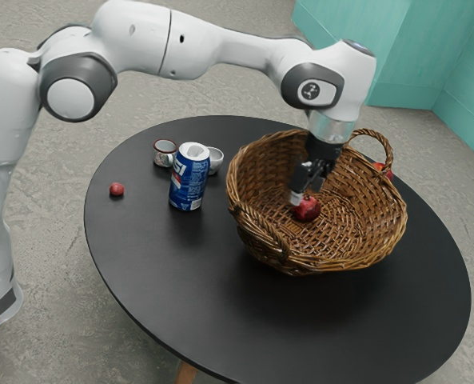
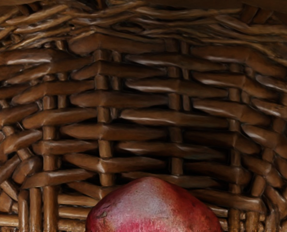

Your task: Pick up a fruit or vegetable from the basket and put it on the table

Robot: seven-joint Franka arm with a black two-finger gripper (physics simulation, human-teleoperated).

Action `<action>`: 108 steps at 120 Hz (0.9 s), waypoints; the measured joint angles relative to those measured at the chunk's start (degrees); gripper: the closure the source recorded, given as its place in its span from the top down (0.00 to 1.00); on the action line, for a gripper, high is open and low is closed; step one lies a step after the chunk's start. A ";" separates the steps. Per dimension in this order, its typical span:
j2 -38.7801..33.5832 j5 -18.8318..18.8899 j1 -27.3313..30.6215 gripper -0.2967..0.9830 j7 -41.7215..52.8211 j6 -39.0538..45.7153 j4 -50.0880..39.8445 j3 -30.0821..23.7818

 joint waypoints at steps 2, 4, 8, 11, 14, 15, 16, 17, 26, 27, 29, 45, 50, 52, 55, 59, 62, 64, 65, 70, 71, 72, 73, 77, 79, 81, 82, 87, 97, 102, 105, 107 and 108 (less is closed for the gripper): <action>0.09 0.00 0.00 0.77 0.19 0.22 0.00 0.00; 0.16 0.00 -0.01 0.77 0.38 0.43 0.00 0.00; 0.24 0.00 -0.06 0.77 0.74 0.83 -0.01 0.00; 0.27 0.00 -0.11 0.77 1.00 1.09 -0.01 0.00; 0.31 -0.02 -0.15 0.77 1.24 1.33 -0.03 0.00; 0.31 -0.03 -0.16 0.77 1.32 1.40 -0.05 0.00; 0.31 -0.04 -0.17 0.77 1.40 1.47 -0.10 0.00; 0.31 -0.06 -0.18 0.77 1.48 1.54 -0.18 0.00; 0.33 -0.20 -0.19 0.77 2.18 2.18 -1.01 0.00; 0.33 -0.22 -0.20 0.77 2.26 2.25 -1.09 0.00; 0.33 -0.26 -0.18 0.77 2.40 2.40 -1.34 0.00; 0.70 -0.52 -0.05 0.77 3.51 3.88 -2.74 0.00; 0.93 -0.57 0.02 0.77 3.83 4.31 -2.97 0.00; 1.03 -0.59 0.09 0.77 3.95 4.48 -3.02 0.00; 1.29 -0.73 0.28 0.77 4.13 4.72 -3.08 0.00; 1.76 -1.11 0.59 0.77 4.38 4.99 -3.12 0.00; 2.07 -1.34 0.75 0.77 4.60 5.20 -3.14 0.00; 2.24 -1.47 0.83 0.77 4.75 5.37 -3.15 0.00; 2.32 -1.53 0.86 0.77 4.82 5.46 -3.17 0.00; 2.58 -1.77 0.92 0.73 5.15 5.86 -3.30 0.04; 2.60 -1.81 0.92 0.72 5.22 5.93 -3.33 0.06; 2.63 -1.86 0.93 0.71 5.29 6.00 -3.35 0.08; 2.65 -1.90 0.93 0.70 5.33 6.06 -3.35 0.09; 2.69 -2.09 0.91 0.65 5.56 6.27 -3.37 0.14; 2.71 -2.16 0.89 0.65 5.63 6.34 -3.38 0.19; 2.72 -2.22 0.88 0.64 5.66 6.40 -3.38 0.22; 2.71 -2.25 0.87 0.64 5.68 6.43 -3.38 0.23; 2.67 -2.38 0.84 0.61 5.77 6.54 -3.39 0.27; 2.24 -2.52 0.71 0.49 5.91 6.61 -3.41 0.31; 1.91 -2.50 0.70 0.45 5.97 6.63 -3.41 0.35; 1.77 -2.46 0.69 0.45 5.99 6.66 -3.41 0.36; 1.68 -2.42 0.68 0.46 6.01 6.69 -3.42 0.37; 1.64 -2.39 0.68 0.46 6.01 6.71 -3.43 0.37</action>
